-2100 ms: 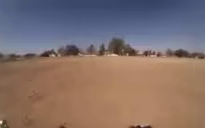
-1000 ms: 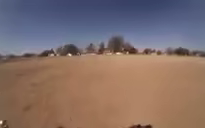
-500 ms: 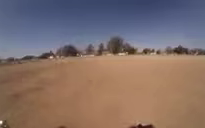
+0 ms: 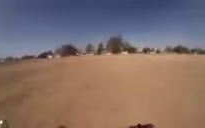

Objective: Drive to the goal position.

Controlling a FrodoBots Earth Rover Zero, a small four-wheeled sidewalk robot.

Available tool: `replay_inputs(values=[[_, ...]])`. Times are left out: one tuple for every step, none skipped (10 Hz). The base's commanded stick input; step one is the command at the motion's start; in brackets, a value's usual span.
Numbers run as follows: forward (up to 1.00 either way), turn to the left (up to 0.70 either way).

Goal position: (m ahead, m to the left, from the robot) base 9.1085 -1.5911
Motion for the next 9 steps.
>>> replay_inputs(values=[[1.00, 0.00], [1.00, 0.00], [1.00, 0.00], [1.00, 0.00], [1.00, 0.00], [1.00, 0.00], [1.00, 0.00], [1.00, 0.00], [1.00, 0.00]])
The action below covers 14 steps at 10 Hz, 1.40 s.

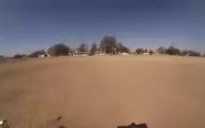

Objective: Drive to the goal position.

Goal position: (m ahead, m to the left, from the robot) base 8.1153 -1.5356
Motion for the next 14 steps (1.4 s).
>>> replay_inputs(values=[[1.00, 0.00], [1.00, 0.00], [1.00, 0.00], [1.00, 0.00], [1.00, 0.00], [1.00, 0.00], [1.00, 0.00], [1.00, 0.00], [1.00, 0.00], [1.00, 0.00], [1.00, 0.00], [1.00, 0.00], [1.00, 0.00], [1.00, 0.00]])
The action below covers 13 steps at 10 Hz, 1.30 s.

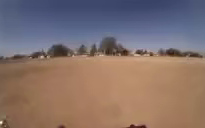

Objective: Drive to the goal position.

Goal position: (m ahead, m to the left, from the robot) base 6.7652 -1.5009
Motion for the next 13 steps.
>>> replay_inputs(values=[[1.00, 0.00], [1.00, 0.00], [1.00, 0.00], [1.00, 0.00], [1.00, 0.00], [1.00, 0.00], [1.00, 0.00], [1.00, 0.00], [1.00, 0.00], [1.00, 0.00], [1.00, 0.00], [1.00, 0.00], [1.00, 0.00]])
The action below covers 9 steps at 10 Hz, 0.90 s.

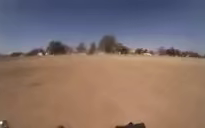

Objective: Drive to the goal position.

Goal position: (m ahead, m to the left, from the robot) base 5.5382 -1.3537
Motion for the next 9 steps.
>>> replay_inputs(values=[[1.00, 0.00], [1.00, 0.00], [1.00, 0.00], [1.00, 0.00], [1.00, 0.00], [1.00, 0.00], [1.00, 0.00], [1.00, 0.00], [1.00, 0.00]])
